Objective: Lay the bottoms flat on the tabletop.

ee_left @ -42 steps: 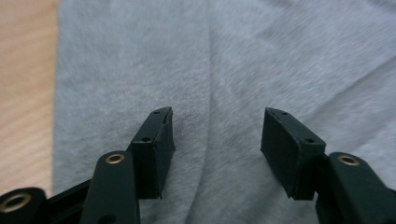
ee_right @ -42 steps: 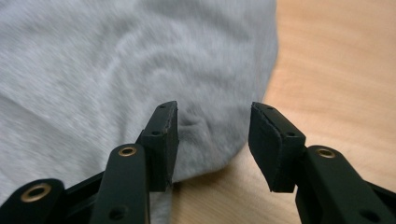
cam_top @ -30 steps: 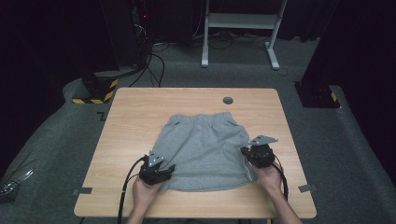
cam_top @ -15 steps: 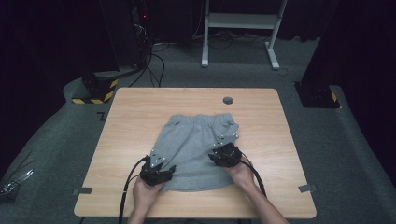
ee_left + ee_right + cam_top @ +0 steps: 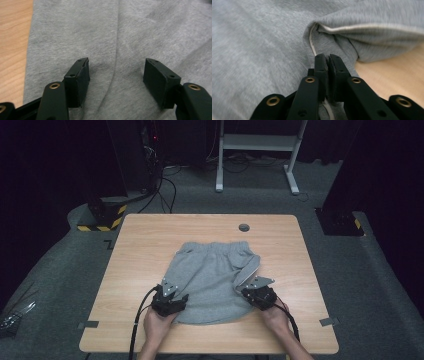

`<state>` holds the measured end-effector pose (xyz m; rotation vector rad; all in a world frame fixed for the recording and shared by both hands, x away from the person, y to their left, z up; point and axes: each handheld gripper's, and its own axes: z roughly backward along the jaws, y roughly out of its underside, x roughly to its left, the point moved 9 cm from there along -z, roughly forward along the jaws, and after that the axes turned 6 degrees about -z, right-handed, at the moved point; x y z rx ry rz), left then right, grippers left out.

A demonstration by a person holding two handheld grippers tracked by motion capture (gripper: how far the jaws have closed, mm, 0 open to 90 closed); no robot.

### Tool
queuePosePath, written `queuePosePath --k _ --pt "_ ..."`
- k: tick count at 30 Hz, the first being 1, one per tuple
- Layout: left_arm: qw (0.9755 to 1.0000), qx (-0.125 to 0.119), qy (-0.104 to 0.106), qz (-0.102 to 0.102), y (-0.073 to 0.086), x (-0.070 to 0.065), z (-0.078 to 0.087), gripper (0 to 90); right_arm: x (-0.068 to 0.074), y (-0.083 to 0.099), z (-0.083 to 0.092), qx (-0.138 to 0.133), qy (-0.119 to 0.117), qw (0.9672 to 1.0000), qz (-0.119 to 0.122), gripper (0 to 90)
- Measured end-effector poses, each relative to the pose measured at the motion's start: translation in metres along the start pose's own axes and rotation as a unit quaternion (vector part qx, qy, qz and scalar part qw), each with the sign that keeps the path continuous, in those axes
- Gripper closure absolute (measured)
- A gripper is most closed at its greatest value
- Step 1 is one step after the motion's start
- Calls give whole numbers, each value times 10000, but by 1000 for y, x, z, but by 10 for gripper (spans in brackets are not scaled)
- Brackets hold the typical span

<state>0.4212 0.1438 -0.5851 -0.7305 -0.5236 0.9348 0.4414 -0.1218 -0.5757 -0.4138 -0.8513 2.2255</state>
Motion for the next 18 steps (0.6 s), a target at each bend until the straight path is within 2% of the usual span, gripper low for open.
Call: queuePosePath --k 3,5,9,13,15,18 --pt "10000 0 -35 48 -2 5 -3 378 -8 -7 -6 -14 15 9999 -138 876" --pt "10000 2 -64 49 -2 5 -3 383 -11 -8 -1 -82 -3 9996 -255 878" --pt "10000 12 -68 44 -2 5 -3 382 -12 -3 34 -367 207 9988 -245 878" --pt "10000 9 -68 53 -2 5 -3 382 -28 12 71 -551 548 9958 -494 878" --pt "10000 9 -70 53 -2 5 -3 382 -41 23 83 -527 779 9934 -650 877" --pt "10000 9 -70 54 -2 5 -3 382 -58 44 84 -281 989 9902 -941 877"
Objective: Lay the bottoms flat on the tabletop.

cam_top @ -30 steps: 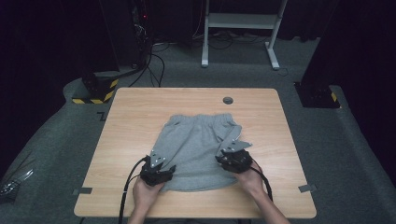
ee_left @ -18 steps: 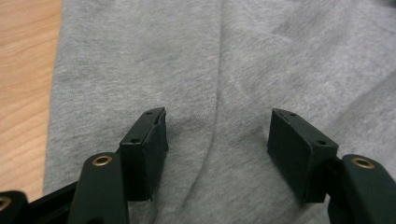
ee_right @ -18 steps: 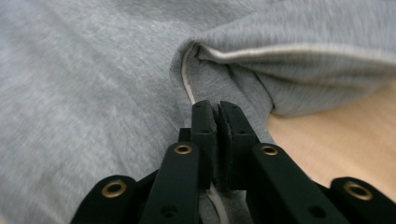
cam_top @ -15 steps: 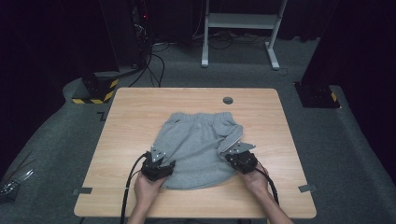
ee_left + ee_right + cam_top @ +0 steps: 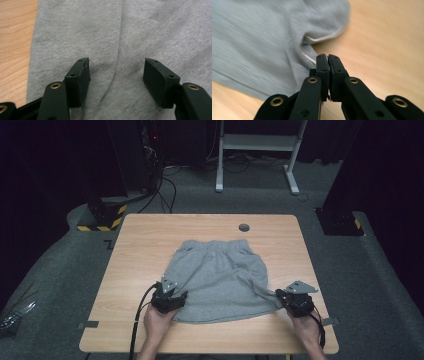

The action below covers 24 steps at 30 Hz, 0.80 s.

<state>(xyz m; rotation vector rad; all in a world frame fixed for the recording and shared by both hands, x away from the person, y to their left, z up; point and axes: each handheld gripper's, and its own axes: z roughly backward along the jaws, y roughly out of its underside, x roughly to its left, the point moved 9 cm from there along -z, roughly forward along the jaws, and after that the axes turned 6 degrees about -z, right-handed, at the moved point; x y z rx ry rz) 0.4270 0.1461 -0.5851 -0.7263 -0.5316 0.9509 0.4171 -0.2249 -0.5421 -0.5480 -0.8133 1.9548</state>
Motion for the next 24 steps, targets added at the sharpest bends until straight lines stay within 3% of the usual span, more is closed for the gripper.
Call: queuePosePath --k 3,5,8,10,12,14,18,20,21,23,24 --pt "10000 -2 -5 2 0 0 0 382 -12 14 -7 216 105 9993 -278 868" --pt "10000 -1 -8 4 0 0 0 382 -11 12 -7 99 116 9994 -311 823" --pt "10000 -2 -23 4 0 0 0 382 8 -8 1 -344 -153 9993 -74 776" --pt "10000 -3 -28 2 0 0 0 381 23 -18 2 -442 -355 9983 161 771" --pt "10000 -2 -26 3 0 0 0 382 42 -24 -7 -361 -629 9964 445 754" --pt "10000 -2 -24 5 0 0 0 382 53 -21 -21 -65 -826 9951 539 702" --pt "10000 0 -20 0 0 0 0 380 74 -4 -48 551 -1154 9894 695 742" --pt "10000 1 -24 -4 0 0 0 380 86 3 -44 576 -1366 9855 820 762" --pt "10000 1 -25 -4 0 0 0 380 94 6 -39 631 -1486 9817 1005 761" --pt "10000 0 -26 -1 0 0 0 380 106 12 -31 651 -1560 9759 1377 739" --pt "10000 1 -26 -3 0 0 0 380 108 12 -28 617 -1548 9752 1453 711"
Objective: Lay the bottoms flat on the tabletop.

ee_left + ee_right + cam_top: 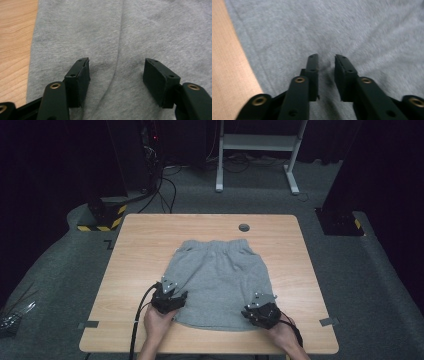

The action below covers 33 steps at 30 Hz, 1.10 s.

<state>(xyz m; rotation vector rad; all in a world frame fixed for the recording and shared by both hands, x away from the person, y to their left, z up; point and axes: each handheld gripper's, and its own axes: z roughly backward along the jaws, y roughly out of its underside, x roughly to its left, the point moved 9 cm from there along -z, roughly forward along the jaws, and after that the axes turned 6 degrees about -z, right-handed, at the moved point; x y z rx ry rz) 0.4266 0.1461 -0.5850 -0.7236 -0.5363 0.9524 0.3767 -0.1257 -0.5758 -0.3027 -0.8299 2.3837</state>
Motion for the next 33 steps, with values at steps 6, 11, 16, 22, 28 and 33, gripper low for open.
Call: queuePosePath --k 6,11,16,22,28,33 --pt "10000 0 0 1 0 0 0 379 -46 -9 13 -546 603 9923 -930 651" --pt "10000 2 -1 3 0 0 0 379 -68 5 2 -77 763 9902 -1170 723" --pt "10000 2 -14 -9 0 0 0 379 -52 6 14 -261 484 9956 -757 690" --pt "10000 2 -13 -5 0 0 0 379 -122 -12 11 -623 1268 9718 -1888 644" --pt "10000 16 -6 -16 1 0 1 379 -148 -17 -15 -339 1359 9617 -2356 650" --pt "10000 15 -5 -14 1 0 1 380 -131 -39 -13 -434 1300 9767 -1650 843"
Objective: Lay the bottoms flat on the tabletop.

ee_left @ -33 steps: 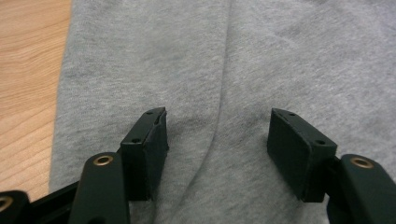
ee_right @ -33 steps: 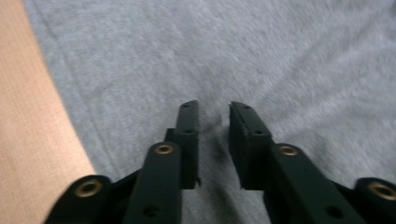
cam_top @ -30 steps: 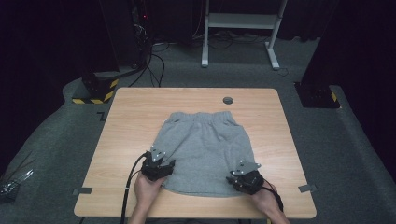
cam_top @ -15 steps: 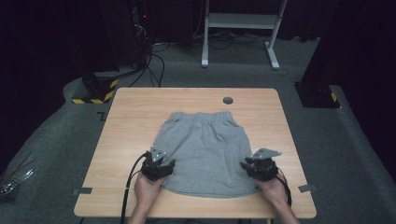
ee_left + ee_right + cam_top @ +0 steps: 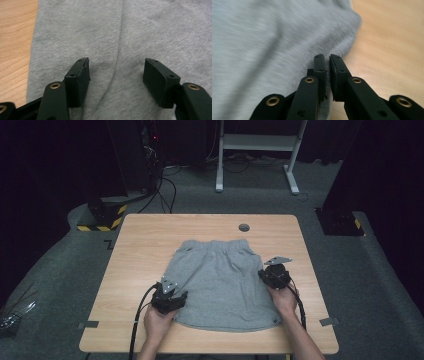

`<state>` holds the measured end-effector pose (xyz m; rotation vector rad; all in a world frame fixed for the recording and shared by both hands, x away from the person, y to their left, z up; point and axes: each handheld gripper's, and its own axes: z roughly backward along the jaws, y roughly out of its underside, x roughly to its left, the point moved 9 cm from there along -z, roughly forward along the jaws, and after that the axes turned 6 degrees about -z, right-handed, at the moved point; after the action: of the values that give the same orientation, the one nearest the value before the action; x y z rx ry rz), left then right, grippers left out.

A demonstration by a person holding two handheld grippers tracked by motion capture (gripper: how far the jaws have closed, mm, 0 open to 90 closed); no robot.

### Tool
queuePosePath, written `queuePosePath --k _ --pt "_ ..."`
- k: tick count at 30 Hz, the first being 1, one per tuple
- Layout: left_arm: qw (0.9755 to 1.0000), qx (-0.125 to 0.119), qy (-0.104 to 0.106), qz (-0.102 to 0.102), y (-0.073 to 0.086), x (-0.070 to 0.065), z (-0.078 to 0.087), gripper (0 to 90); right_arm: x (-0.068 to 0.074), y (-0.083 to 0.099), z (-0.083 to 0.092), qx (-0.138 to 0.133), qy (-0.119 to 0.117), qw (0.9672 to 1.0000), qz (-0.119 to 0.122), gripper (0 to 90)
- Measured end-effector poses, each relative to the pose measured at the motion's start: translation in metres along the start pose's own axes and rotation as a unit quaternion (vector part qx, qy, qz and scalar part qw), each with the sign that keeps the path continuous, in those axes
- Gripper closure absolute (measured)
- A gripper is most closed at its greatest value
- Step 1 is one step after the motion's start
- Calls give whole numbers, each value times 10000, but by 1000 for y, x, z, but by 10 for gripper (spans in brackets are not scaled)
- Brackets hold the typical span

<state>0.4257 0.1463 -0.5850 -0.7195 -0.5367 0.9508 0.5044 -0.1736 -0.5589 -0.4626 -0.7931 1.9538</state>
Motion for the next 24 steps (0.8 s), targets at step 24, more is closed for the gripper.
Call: queuePosePath --k 24 --pt "9994 82 -233 222 -5 28 16 402 55 14 10 -375 -541 9970 418 645"
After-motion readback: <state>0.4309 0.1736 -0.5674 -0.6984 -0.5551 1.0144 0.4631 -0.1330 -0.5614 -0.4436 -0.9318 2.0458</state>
